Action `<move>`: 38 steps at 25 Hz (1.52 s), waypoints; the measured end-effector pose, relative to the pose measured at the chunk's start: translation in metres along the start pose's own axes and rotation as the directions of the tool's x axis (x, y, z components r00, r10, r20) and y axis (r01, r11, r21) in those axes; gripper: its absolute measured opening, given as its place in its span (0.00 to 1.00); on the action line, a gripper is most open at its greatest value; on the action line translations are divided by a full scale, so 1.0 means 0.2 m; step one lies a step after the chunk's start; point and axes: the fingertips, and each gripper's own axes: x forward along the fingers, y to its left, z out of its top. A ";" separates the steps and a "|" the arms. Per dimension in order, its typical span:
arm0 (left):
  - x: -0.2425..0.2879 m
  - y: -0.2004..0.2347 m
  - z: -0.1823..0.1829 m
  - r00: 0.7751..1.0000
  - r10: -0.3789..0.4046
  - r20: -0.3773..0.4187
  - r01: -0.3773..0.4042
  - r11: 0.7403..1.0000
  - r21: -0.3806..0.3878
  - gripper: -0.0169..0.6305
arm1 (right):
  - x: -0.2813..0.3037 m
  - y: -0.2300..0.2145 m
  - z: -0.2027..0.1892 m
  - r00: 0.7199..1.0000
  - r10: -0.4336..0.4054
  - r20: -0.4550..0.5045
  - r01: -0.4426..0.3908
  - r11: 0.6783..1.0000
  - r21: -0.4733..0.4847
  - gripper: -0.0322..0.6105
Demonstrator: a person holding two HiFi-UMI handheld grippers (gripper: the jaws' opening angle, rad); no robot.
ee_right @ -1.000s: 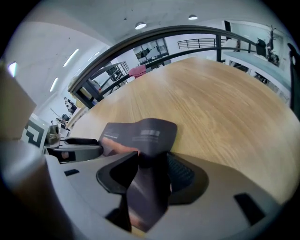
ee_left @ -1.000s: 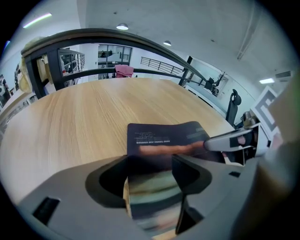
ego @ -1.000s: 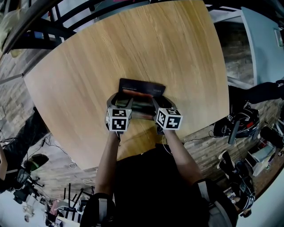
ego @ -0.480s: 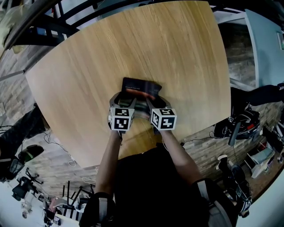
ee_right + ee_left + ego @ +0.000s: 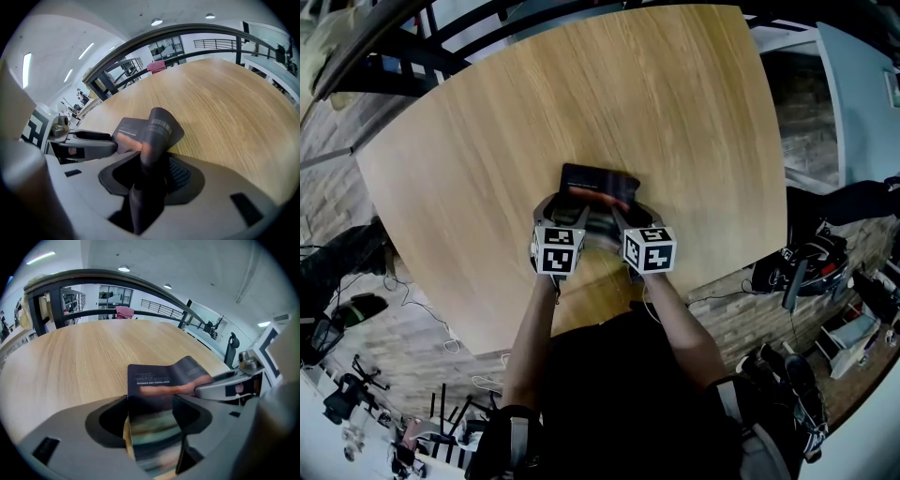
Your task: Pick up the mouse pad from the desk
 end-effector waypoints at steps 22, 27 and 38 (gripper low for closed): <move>-0.13 0.00 0.01 0.996 0.040 0.081 -0.034 0.997 -0.067 0.35 | -0.15 0.01 0.05 0.997 0.005 0.073 -0.004 1.000 -0.011 0.21; -0.19 0.00 0.05 0.990 0.068 0.123 -0.057 0.994 -0.088 0.21 | -0.19 0.02 0.07 0.996 0.007 0.090 -0.005 1.000 -0.023 0.20; -0.30 -0.03 0.04 0.983 0.110 0.145 -0.099 0.992 -0.079 0.13 | -0.26 0.05 0.07 0.993 0.024 0.118 -0.019 0.999 -0.041 0.19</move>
